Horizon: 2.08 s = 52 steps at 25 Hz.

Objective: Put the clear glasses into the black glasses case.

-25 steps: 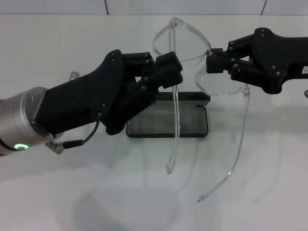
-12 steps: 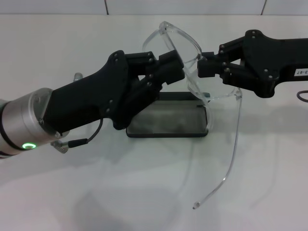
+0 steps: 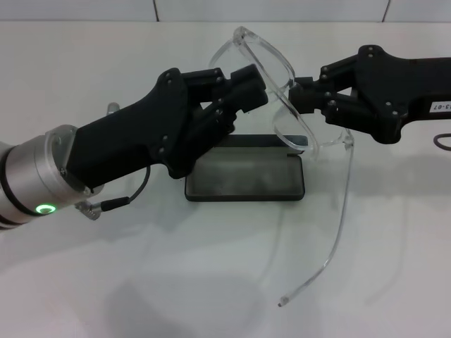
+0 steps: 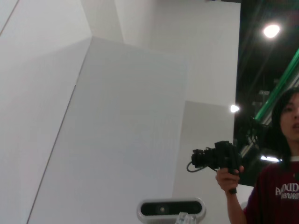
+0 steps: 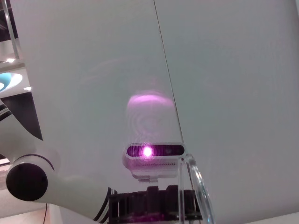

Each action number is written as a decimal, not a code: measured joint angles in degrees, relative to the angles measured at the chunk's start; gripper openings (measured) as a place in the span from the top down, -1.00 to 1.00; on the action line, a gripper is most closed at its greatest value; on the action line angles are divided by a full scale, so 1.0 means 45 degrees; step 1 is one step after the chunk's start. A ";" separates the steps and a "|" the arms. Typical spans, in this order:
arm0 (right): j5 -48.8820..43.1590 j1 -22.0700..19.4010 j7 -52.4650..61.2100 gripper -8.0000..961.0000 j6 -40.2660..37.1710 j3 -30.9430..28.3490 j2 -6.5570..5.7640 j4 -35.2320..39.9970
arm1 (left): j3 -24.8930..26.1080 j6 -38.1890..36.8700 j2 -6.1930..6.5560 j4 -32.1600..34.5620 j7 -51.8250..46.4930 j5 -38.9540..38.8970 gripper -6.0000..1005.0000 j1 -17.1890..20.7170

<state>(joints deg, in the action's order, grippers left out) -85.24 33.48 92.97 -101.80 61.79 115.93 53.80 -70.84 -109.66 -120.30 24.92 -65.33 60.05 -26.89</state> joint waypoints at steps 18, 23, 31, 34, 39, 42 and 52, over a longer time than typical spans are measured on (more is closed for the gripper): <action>0.0155 -0.0530 -0.0525 0.84 -0.1468 -0.2400 -0.0119 -0.0355 | -0.0017 -0.1446 0.0240 0.0703 -0.0113 -0.0109 0.76 0.0669; 0.1704 -0.0470 -0.1327 0.84 -0.3451 -0.4241 -0.0278 -0.2149 | -0.0062 -0.1452 0.0202 0.0864 -0.0213 0.0135 0.76 0.0695; 0.4677 -0.0353 -0.3590 0.84 -0.4660 -0.4415 -0.0208 -0.4517 | -0.2111 -0.1452 0.0145 0.0870 -0.0294 0.0629 0.76 -0.0335; 0.6018 -0.0164 -0.4528 0.84 -0.4709 -0.4348 -0.0061 -0.5686 | -0.3168 -0.1438 0.0019 0.0860 0.0025 0.0327 0.76 -0.0716; 0.6774 0.0348 -0.5858 0.84 -0.4692 -0.4330 0.0000 -0.7264 | -0.4866 -0.1355 -0.0012 0.0761 0.0818 -0.0898 0.76 -0.1034; 0.6698 0.0604 -0.6448 0.84 -0.4495 -0.4110 -0.0004 -0.7591 | -0.5109 -0.1344 -0.0012 0.0803 0.0946 -0.1379 0.77 -0.0991; 0.6796 0.1729 -0.8297 0.84 -0.3668 -0.1819 0.0059 -0.8828 | -0.5241 -0.1160 -0.0049 0.0763 0.1116 -0.2609 0.77 -0.1023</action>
<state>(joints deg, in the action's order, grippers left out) -54.66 41.26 55.63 -118.31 53.60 116.20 14.07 -94.42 -114.88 -120.52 28.36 -60.31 48.31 -31.50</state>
